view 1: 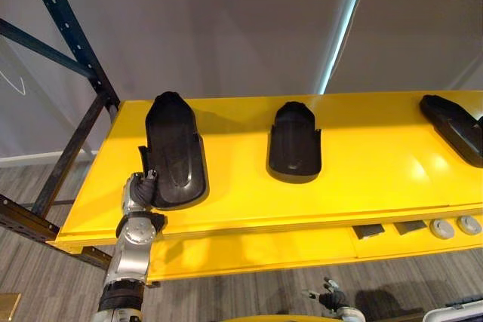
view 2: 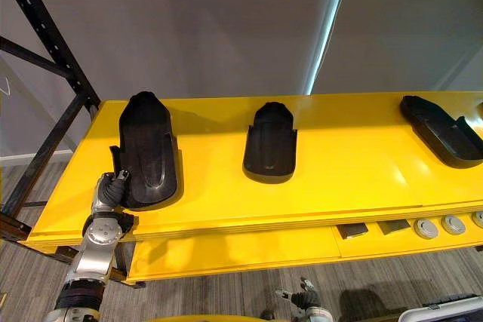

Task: Walk over and take plastic housings, then place them on the shelf

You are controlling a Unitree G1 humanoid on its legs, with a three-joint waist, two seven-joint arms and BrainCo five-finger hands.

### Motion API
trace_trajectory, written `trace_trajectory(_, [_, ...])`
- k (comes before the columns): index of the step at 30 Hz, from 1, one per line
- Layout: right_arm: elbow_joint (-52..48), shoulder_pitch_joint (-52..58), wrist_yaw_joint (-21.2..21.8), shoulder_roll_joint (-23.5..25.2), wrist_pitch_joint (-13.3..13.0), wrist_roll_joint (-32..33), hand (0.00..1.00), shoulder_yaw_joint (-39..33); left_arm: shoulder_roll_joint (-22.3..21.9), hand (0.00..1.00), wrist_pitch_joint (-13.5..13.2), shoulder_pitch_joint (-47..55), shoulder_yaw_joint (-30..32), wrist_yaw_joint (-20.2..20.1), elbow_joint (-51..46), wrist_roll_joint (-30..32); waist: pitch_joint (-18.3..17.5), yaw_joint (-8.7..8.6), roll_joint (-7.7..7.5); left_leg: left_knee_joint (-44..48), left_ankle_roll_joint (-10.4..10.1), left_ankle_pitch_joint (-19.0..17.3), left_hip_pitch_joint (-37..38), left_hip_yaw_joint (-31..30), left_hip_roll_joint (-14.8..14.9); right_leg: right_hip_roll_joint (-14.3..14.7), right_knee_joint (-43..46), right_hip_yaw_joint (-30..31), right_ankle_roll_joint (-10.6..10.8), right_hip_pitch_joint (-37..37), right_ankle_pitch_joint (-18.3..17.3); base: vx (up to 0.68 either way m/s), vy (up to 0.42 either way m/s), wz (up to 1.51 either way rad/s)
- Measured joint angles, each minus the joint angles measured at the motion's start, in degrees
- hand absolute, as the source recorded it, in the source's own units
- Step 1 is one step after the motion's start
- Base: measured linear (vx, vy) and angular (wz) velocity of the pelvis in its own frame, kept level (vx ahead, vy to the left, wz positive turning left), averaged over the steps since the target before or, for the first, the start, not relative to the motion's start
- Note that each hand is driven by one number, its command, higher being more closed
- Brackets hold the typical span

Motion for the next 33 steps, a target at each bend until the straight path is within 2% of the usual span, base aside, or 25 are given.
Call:
trace_trajectory(2, [0.0,-0.1,0.0,0.0,0.0,0.0,0.0,0.0,0.9,1.0,0.1,-0.5,0.0,-0.2,0.2,0.5,0.1,-0.01,-0.1,-0.1,0.0,0.0,0.0,0.0,0.0,0.0,0.0,0.1,0.0,-0.1,0.0,0.0,0.0,0.0])
trace_trajectory(3, [0.1,-0.2,0.0,0.0,0.0,0.0,0.0,0.1,1.4,0.0,0.1,-1.0,0.1,-0.2,0.5,0.9,0.3,0.01,-0.16,-0.2,0.0,0.0,0.0,0.0,-0.1,0.0,-0.1,0.1,0.0,-0.1,0.0,0.0,0.0,0.0])
trace_trajectory(8, [0.1,-0.3,0.1,-0.5,-0.1,0.0,0.0,1.7,3.0,0.0,0.4,-3.5,0.1,-0.4,2.7,1.6,0.3,-0.02,-0.26,-0.4,0.0,0.0,0.0,0.0,-0.1,0.0,-0.1,0.2,0.0,-0.2,0.0,0.0,0.0,0.0])
trace_trajectory(19, [0.1,-0.5,0.0,-0.4,-0.2,0.0,0.0,1.9,2.8,0.0,0.4,-5.9,0.2,1.2,3.7,1.4,1.0,-0.22,-1.09,-1.0,0.1,0.0,0.9,0.0,-0.6,-0.3,-0.2,0.2,0.0,0.3,0.0,-0.02,-0.005,0.0])
trace_trajectory(28, [0.1,-0.6,-0.1,-0.2,0.1,0.0,0.0,1.7,-4.9,0.0,-1.0,-2.7,1.9,3.5,-6.1,-7.4,1.7,0.1,-1.5,-1.2,0.4,0.2,0.9,-1.5,-0.9,-0.7,-0.5,-1.3,0.3,1.2,-0.2,-0.02,-0.017,0.08])
trace_trajectory(33, [0.1,-0.7,-0.2,0.1,0.1,0.0,0.0,1.6,-6.8,0.0,-3.2,0.7,0.4,4.6,-15.4,-7.8,1.8,0.09,-1.45,-1.2,0.4,0.3,1.0,-2.2,-0.9,-0.7,-0.9,-2.1,0.3,1.9,-0.2,-0.02,-0.028,0.09])
